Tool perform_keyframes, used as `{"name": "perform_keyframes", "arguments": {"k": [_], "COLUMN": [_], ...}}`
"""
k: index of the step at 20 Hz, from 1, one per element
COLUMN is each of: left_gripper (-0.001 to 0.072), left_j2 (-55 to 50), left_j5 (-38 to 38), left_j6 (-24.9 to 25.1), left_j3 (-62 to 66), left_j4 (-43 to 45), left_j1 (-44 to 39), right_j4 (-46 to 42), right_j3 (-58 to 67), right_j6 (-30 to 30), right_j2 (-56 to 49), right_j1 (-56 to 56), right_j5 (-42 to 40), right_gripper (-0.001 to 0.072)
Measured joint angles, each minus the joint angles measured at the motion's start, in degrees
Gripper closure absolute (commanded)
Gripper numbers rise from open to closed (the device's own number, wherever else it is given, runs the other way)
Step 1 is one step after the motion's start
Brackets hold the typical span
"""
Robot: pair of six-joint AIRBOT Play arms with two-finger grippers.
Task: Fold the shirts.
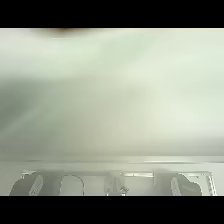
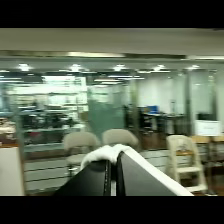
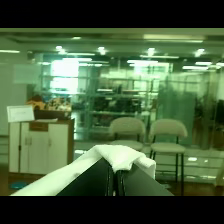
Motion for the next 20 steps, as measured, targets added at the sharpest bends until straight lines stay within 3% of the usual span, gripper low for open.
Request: {"name": "perform_keyframes", "arguments": {"k": [8,14,17,20], "left_gripper": [0.067,0.0671,0.0672,0.0672], "left_j2": [3.5,3.4,1.0,-6.9], "left_j5": [-21.2,-31.1,-28.8,-21.0], "left_j6": [-5.9,-7.7,-6.4,-4.2], "left_j3": [-3.1,-23.1,-38.6,-49.4], "left_j4": [10.5,11.0,10.5,9.5], "left_j1": [0.0,0.0,-0.1,-1.6], "right_j4": [-18.1,-21.3,-19.8,-17.7], "right_j3": [1.6,-4.9,-18.4,-29.2], "right_j6": [5.8,7.5,7.3,7.8], "right_j2": [3.4,-3.5,-7.5,-14.9], "right_j1": [0.0,0.0,0.0,2.3], "right_j5": [25.9,46.7,46.9,37.1], "right_gripper": [0.0652,0.0653,0.0653,0.0653]}}
